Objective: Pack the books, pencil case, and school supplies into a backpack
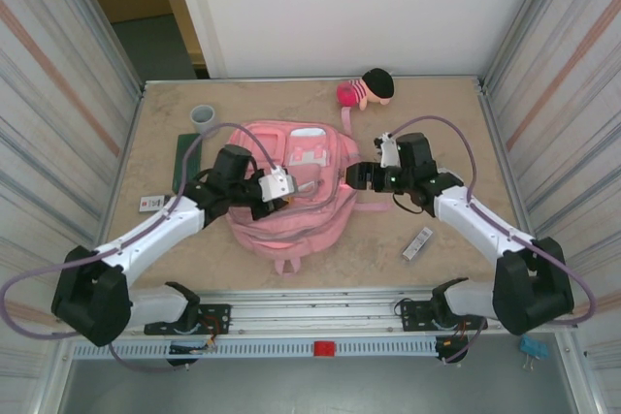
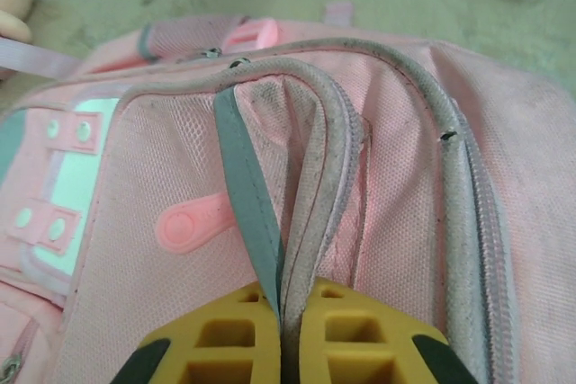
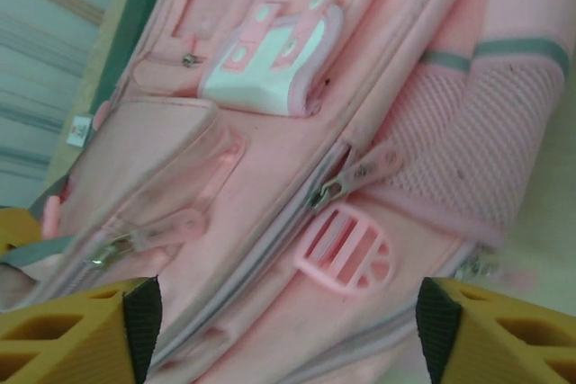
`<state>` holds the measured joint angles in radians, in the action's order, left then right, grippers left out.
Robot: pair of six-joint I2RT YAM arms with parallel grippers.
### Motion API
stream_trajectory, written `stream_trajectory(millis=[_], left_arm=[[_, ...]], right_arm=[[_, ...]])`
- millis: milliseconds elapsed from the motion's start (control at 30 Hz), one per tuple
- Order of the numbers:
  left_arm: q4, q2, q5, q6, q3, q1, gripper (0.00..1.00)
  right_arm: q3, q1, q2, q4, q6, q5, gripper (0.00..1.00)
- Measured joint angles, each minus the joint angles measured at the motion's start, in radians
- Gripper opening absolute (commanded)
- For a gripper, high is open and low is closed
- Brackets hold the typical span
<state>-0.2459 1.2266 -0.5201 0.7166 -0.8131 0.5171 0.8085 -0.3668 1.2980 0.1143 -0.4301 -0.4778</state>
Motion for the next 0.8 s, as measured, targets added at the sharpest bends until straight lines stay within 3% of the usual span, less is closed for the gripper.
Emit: stream_trajectory(millis=[200, 500, 800], left_arm=[[-0.043, -0.013, -0.082, -0.002, 0.000, -0.047, 0.00], [-0.049, -0.013, -0.118, -0.003, 0.000, -0.065, 0.00], [-0.048, -0.013, -0.135, -0.015, 0.000, -0.090, 0.00]], right_arm=[[0.108, 0.042, 0.174, -0.059, 0.043, -0.126, 0.82], [0.275, 0.037, 0.431, -0.075, 0.090, -0.313, 0.80], [0.314, 0.022, 0.503, 0.013, 0.153, -0.390, 0.73]])
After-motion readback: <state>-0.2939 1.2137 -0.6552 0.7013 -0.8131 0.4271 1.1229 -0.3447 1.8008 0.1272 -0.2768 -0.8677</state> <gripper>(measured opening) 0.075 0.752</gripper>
